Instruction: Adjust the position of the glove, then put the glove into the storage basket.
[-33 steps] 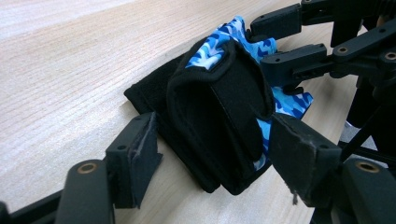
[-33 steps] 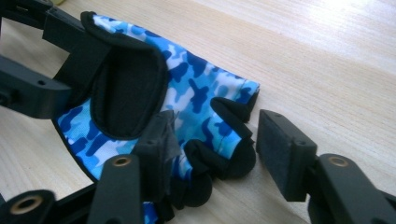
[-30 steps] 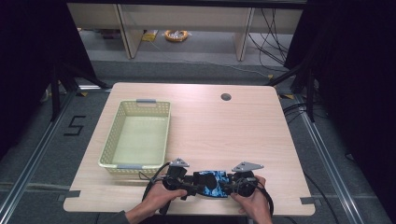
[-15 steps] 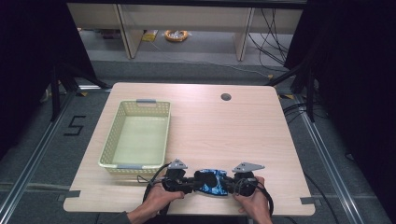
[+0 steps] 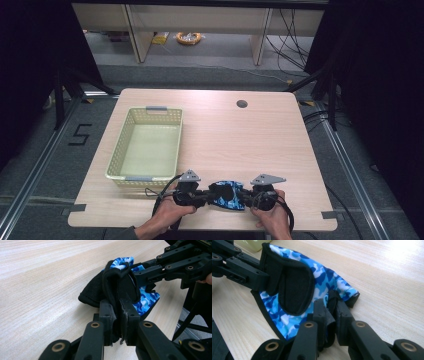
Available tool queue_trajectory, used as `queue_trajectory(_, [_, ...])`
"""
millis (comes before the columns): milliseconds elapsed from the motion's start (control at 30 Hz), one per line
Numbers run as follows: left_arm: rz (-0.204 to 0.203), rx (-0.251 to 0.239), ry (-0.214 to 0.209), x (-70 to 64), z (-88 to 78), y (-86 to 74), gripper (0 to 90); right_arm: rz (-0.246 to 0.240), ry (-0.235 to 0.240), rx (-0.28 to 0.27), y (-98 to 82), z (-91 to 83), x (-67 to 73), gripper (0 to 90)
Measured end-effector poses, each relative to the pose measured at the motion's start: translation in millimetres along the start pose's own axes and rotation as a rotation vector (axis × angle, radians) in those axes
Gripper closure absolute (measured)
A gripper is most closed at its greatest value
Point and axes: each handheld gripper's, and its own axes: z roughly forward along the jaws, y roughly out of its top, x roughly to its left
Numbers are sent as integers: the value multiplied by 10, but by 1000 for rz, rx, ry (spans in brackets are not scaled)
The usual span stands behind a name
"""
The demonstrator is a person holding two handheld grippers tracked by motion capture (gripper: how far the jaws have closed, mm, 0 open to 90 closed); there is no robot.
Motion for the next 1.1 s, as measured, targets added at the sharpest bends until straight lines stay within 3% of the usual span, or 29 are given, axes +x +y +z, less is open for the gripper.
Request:
queue_trajectory(300, [5, -22, -8, -34, -80, 11, 808, -10, 7, -38, 18, -35, 23, 816])
queue_trajectory(367, [4, -25, -11, -33, -109, 23, 808, 8, 18, -38, 30, -54, 42, 816])
queue_trajectory(400, [3, -27, -5, -38, -124, 28, 808, -9, 26, -62, 36, -48, 38, 816])
queue_trajectory(433, [7, -32, -10, -36, -134, 32, 808, -10, 6, -53, 47, -67, 51, 816])
queue_trajectory(500, [5, -39, 3, -45, -151, 41, 808, -17, 10, -55, 54, -73, 51, 816])
queue_trajectory(533, [12, -39, 0, -43, -173, 51, 808, -3, 31, -73, 56, -68, 66, 816])
queue_trajectory(633, [19, -44, -10, -50, -244, 86, 807, -20, 33, -81, 106, -101, 90, 817])
queue_trajectory(667, [22, -50, -20, -44, -266, 95, 807, -5, 42, -80, 115, -96, 116, 817])
queue_trajectory(733, [21, -55, -19, -41, -316, 115, 807, -27, 47, -83, 146, -103, 135, 817])
queue_trajectory(833, [18, -57, -12, -27, -385, 141, 807, 6, 41, -72, 193, -132, 216, 817])
queue_trajectory(867, [26, -47, -21, -11, -413, 157, 807, -41, 36, -98, 220, -119, 195, 817])
queue_trajectory(967, [17, -60, -5, -11, -463, 192, 807, -57, 47, -110, 296, -114, 229, 817])
queue_trajectory(1000, [32, -64, -6, 4, -520, 239, 806, -30, 48, -104, 320, -125, 265, 817])
queue_trajectory(1033, [33, -68, -4, 2, -544, 262, 806, -62, 53, -124, 350, -120, 243, 817])
queue_trajectory(1067, [43, -66, -6, 8, -572, 287, 806, -38, 52, -115, 379, -137, 272, 817])
queue_trajectory(1100, [43, -69, -3, 7, -599, 312, 806, -68, 52, -132, 412, -132, 260, 817])
